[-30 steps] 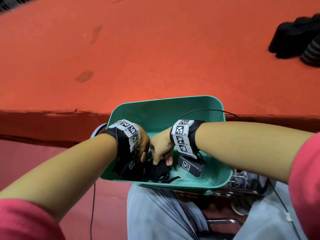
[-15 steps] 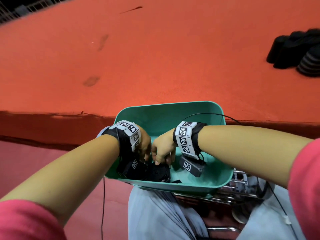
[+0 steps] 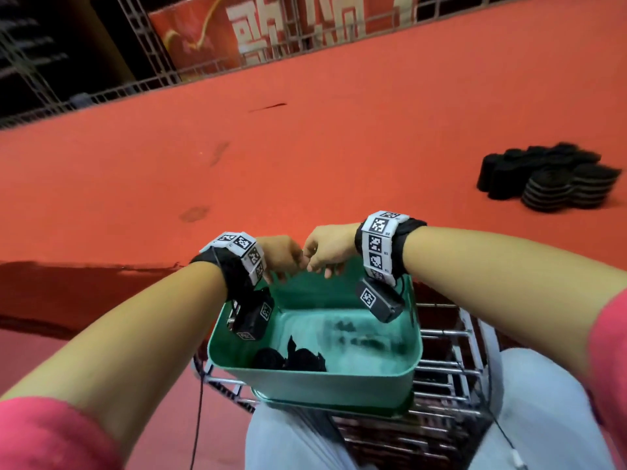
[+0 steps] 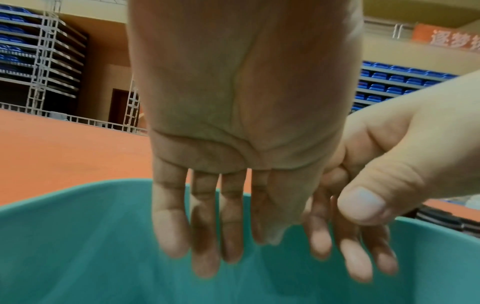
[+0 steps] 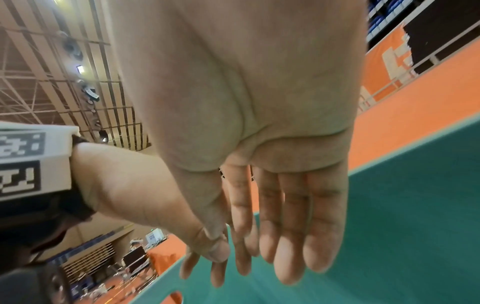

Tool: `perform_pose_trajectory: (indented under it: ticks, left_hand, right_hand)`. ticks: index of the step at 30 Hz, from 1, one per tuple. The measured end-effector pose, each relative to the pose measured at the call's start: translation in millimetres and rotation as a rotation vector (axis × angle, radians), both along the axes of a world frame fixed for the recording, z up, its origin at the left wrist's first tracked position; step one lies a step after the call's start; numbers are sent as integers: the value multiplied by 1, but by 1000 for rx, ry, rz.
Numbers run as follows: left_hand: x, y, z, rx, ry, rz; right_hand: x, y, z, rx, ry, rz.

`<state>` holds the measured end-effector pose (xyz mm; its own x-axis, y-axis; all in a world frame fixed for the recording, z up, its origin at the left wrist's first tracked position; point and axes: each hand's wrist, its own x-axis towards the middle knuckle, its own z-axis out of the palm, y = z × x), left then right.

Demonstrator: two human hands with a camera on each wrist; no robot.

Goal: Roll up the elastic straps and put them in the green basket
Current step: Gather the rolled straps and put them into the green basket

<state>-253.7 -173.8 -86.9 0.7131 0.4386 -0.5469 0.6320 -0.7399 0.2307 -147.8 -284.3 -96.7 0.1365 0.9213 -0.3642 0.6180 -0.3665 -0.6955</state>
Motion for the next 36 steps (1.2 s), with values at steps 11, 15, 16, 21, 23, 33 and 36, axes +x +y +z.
perform_pose_trajectory:
  ticks: [11, 15, 16, 21, 23, 33, 36]
  left_hand:
    - [120, -95, 54, 218, -386, -187]
    - [173, -135, 52, 221, -455, -238]
    - [186, -145, 50, 213, -468, -245]
    - [249, -187, 32, 134, -509, -257]
    - [271, -200, 23, 97, -514, -268]
    - [357, -230, -30, -135, -518, -151]
    - [376, -233, -46, -170, -512, -142]
  right_hand:
    - [106, -119, 56, 209, -160, -396]
    - [158, -167, 54, 228, -270, -508]
    - [171, -178, 52, 227, -293, -536]
    - [237, -226, 28, 243, -328, -699]
    - [259, -243, 14, 243, -337, -764]
    - [362, -284, -52, 158, -476, -1125]
    - [383, -289, -70, 173, -443, -1195]
